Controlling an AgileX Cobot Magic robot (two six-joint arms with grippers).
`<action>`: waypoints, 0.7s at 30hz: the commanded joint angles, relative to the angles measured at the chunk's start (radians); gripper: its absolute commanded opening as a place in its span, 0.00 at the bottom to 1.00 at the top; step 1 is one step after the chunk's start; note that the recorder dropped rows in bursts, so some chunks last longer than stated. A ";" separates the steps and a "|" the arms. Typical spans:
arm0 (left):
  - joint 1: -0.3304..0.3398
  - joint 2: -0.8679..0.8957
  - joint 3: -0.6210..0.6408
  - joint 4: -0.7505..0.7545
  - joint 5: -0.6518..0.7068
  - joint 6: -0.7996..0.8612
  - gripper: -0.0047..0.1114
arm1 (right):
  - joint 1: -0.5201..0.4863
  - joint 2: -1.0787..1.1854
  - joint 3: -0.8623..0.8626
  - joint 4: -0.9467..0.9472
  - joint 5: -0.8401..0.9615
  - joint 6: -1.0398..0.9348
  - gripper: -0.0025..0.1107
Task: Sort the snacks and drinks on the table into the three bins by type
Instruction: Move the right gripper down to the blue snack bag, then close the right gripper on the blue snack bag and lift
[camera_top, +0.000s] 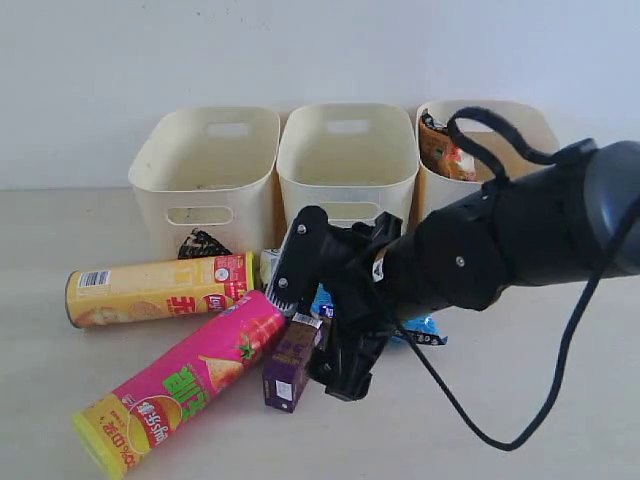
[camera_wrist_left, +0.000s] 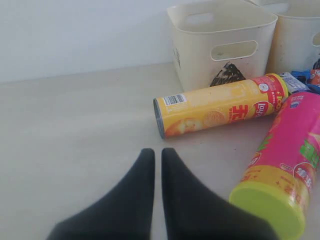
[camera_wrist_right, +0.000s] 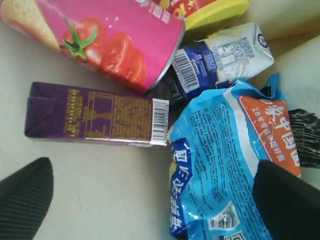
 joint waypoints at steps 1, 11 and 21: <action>0.003 -0.003 -0.003 -0.011 -0.007 -0.006 0.07 | 0.000 0.050 -0.001 -0.048 -0.048 -0.002 0.89; 0.003 -0.003 -0.003 -0.011 -0.007 -0.006 0.07 | -0.082 0.124 -0.003 -0.086 -0.202 0.032 0.89; 0.003 -0.003 -0.003 -0.011 -0.007 -0.006 0.07 | -0.138 0.201 -0.003 -0.082 -0.326 -0.004 0.89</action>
